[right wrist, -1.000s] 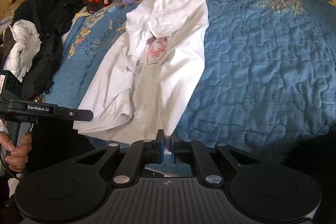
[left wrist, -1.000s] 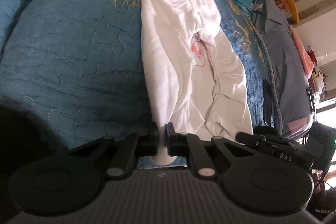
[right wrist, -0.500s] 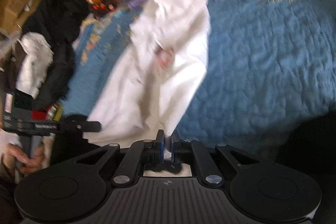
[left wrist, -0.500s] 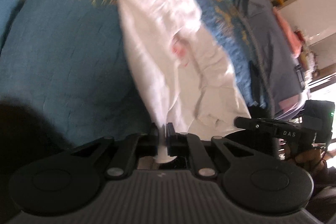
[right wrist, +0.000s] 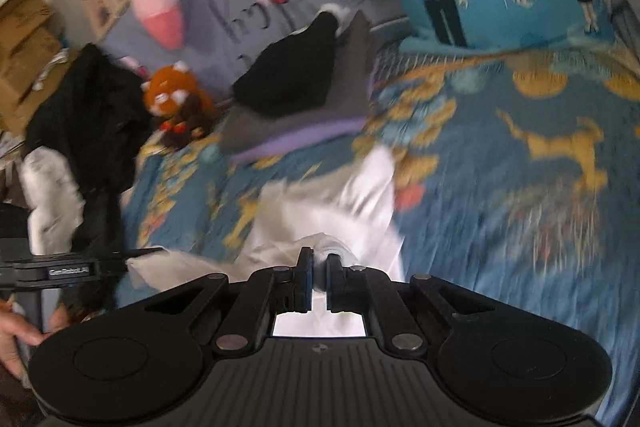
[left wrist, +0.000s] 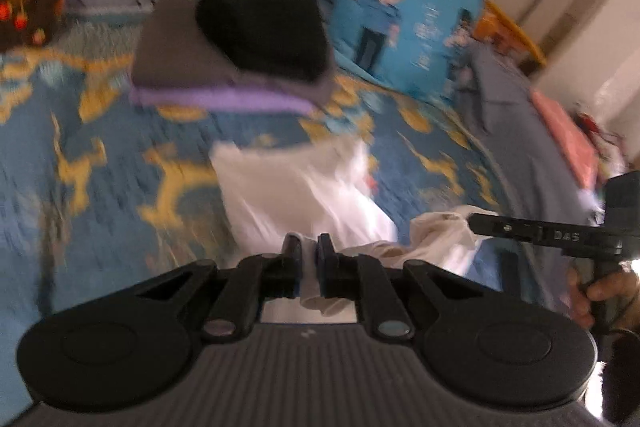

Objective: Fold clothes

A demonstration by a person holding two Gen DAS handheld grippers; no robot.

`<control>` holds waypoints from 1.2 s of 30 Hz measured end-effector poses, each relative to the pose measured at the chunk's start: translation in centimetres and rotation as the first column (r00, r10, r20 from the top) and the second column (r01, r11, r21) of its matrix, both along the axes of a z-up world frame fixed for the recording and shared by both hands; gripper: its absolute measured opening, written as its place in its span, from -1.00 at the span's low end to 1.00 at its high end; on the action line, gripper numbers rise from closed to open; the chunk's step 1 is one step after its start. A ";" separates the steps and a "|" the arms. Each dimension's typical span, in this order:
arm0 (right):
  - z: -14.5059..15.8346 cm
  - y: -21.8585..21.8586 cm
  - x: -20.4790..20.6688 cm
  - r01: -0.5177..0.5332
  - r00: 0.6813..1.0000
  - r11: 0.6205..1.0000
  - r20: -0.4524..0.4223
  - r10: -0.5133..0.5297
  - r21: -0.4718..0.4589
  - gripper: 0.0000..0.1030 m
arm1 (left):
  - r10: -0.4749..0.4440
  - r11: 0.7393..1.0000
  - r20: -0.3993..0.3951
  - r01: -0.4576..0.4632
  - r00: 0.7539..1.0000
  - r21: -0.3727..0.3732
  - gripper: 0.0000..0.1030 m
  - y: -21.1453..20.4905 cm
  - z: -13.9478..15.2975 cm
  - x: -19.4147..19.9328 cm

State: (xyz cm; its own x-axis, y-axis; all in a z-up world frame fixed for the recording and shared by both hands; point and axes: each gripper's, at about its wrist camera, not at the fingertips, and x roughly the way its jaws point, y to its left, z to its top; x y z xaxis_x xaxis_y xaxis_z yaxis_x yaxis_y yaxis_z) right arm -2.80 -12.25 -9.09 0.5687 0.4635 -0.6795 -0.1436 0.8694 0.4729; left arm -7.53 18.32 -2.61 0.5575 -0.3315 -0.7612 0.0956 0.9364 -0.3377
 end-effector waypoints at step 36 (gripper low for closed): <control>-6.0 2.7 14.1 0.067 0.996 0.986 -0.048 -0.075 -0.152 -0.77 | 0.146 0.964 -0.075 -0.124 0.986 0.237 -0.76 -1.4 -9.9 14.2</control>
